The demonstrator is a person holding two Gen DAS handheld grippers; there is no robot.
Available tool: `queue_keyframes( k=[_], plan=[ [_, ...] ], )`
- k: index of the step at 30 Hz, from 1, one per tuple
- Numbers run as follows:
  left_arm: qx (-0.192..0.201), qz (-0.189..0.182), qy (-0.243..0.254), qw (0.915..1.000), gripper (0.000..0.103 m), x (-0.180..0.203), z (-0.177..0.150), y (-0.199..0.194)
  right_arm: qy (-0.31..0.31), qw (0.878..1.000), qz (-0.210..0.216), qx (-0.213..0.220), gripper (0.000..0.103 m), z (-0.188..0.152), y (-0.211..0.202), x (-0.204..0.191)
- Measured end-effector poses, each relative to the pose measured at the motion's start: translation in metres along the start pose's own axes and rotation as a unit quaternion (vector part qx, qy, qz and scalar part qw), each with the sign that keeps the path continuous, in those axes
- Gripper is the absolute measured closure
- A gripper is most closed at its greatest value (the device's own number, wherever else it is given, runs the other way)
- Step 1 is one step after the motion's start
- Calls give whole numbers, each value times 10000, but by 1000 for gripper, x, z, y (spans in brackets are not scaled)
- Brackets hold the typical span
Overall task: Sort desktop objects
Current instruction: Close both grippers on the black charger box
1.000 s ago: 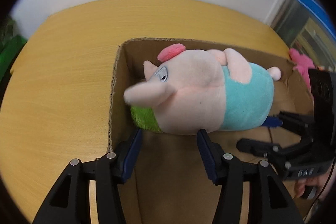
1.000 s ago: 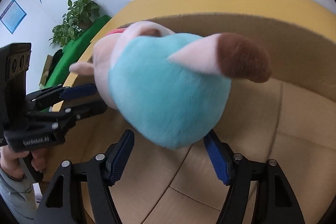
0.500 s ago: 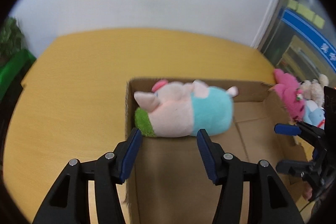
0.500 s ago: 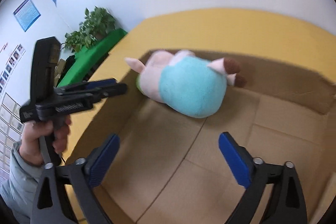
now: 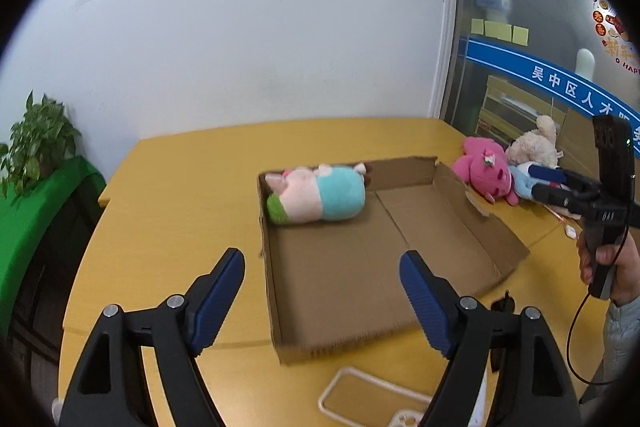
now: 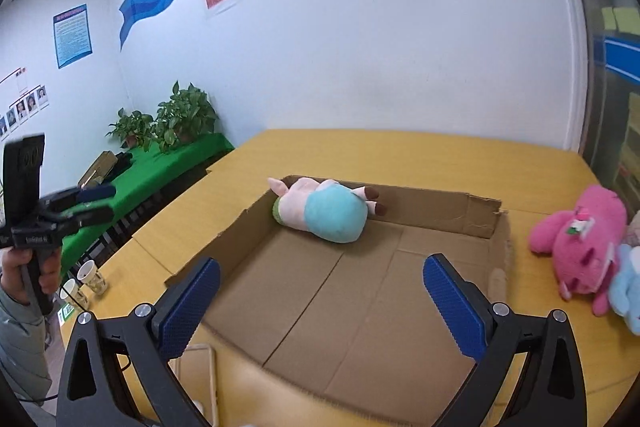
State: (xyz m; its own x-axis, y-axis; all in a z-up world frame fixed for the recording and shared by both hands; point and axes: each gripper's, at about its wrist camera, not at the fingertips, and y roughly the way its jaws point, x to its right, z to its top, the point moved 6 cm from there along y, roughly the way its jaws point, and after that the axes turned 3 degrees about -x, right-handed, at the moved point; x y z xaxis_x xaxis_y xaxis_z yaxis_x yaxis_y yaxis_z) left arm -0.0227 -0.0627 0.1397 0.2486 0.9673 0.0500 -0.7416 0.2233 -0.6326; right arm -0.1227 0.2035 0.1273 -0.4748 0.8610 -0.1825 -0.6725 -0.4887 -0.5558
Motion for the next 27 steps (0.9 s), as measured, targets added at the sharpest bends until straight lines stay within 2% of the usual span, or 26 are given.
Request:
queue_keyframes(
  k=[5,7,10,11,14,16,19,20,22,23,24,25,27],
  plan=[
    [-444,-208,-206,9986,23,15,-53,1,-114,9997,-228,-20,0,-23,-29,-10],
    [-656,-361,-306,9967,23,23,-75,4,-234,9996,45,-156,0,-42,-32,-23],
    [-1103,-701,-474,9903,23,37,-116,11,-210,9949,870,-471,0,-77,-29,-46],
    [-1246,-776,-522,9878,23,40,-127,14,-169,9904,1195,-673,0,-94,-27,-54],
    [-1657,-892,-674,9798,24,48,-161,22,-178,9818,1583,-1031,0,-128,-21,-69],
    [-1863,-997,-812,9740,24,51,-179,25,-336,9716,1937,-1316,0,-154,-18,-84],
    [-2142,-1122,-935,9658,24,57,-202,30,-846,9531,2283,-1799,0,-193,-17,-116],
    [-2237,-1168,-987,9626,24,58,-209,32,-1090,9436,2414,-1988,0,-209,-16,-130],
    [-2451,-1385,-1123,9530,25,63,-225,35,-1207,9318,2642,-2175,0,-230,-12,-150],
    [-2629,-1473,-1216,9457,28,66,-236,39,-1182,9263,2740,-2298,0,-239,-9,-156],
    [-2739,-1478,-1242,9422,33,69,-243,43,-1180,9207,2807,-2442,0,-249,-4,-163],
    [-2812,-1475,-1264,9398,32,71,-248,45,-1213,9194,2774,-2512,0,-257,1,-167],
    [-2767,-1658,-1370,9366,38,75,-248,46,-1211,9187,2692,-2623,0,-270,11,-172]
  ],
)
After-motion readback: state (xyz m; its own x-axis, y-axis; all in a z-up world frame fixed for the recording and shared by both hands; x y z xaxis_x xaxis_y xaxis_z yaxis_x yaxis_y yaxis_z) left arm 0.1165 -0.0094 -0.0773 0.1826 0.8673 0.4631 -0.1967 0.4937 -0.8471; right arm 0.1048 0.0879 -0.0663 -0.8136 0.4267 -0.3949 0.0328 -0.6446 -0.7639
